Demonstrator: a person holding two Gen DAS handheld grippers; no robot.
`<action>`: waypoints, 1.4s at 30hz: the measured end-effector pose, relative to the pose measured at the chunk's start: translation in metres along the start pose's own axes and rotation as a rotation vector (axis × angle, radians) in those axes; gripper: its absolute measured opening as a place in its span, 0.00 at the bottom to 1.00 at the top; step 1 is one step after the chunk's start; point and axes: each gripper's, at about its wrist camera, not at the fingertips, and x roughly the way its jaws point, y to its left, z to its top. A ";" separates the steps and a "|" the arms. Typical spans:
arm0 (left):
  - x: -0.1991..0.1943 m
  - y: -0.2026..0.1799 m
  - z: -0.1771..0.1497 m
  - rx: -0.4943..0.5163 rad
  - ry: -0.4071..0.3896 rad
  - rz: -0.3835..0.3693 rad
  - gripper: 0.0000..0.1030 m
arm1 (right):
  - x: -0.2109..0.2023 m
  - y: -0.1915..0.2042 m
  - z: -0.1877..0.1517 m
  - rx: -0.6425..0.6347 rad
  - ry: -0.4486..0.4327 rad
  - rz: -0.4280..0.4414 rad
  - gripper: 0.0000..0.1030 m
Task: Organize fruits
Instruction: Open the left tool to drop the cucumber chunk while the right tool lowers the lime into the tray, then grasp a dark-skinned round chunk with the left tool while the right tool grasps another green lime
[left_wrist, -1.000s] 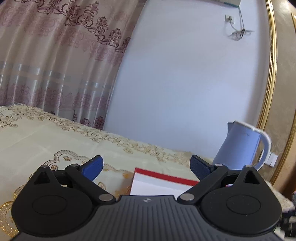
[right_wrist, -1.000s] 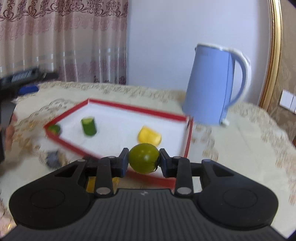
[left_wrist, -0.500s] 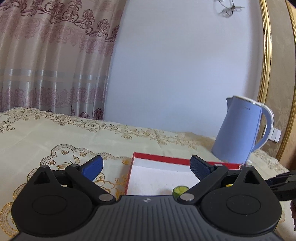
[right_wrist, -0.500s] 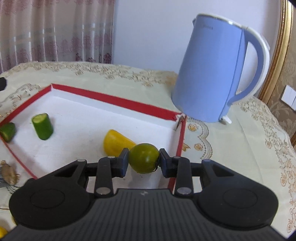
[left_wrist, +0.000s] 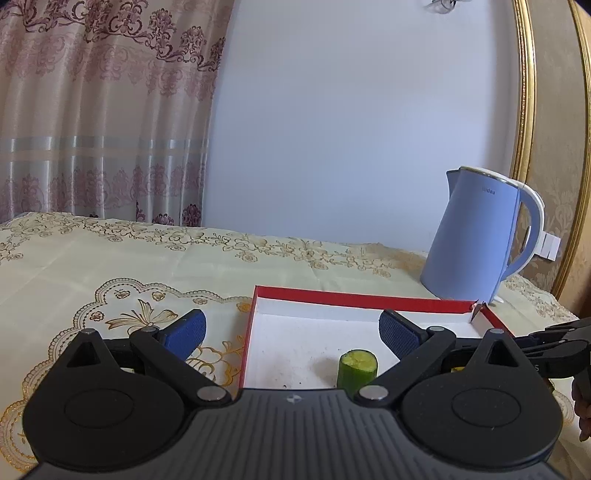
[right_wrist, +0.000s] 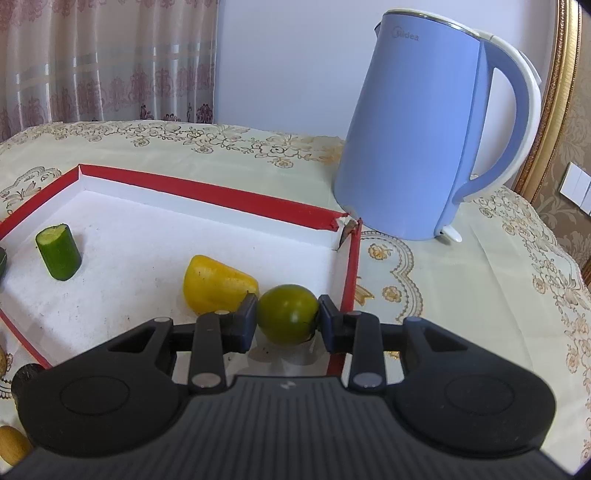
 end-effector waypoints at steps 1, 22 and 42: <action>0.000 0.000 0.000 0.001 0.000 0.000 0.98 | -0.001 0.001 0.000 0.001 0.000 0.000 0.32; 0.000 -0.003 -0.002 0.028 0.000 0.011 0.98 | -0.108 0.023 -0.020 0.007 -0.251 0.066 0.86; -0.095 0.015 -0.029 0.041 0.013 0.031 0.98 | -0.144 0.082 -0.113 -0.031 -0.039 0.268 0.61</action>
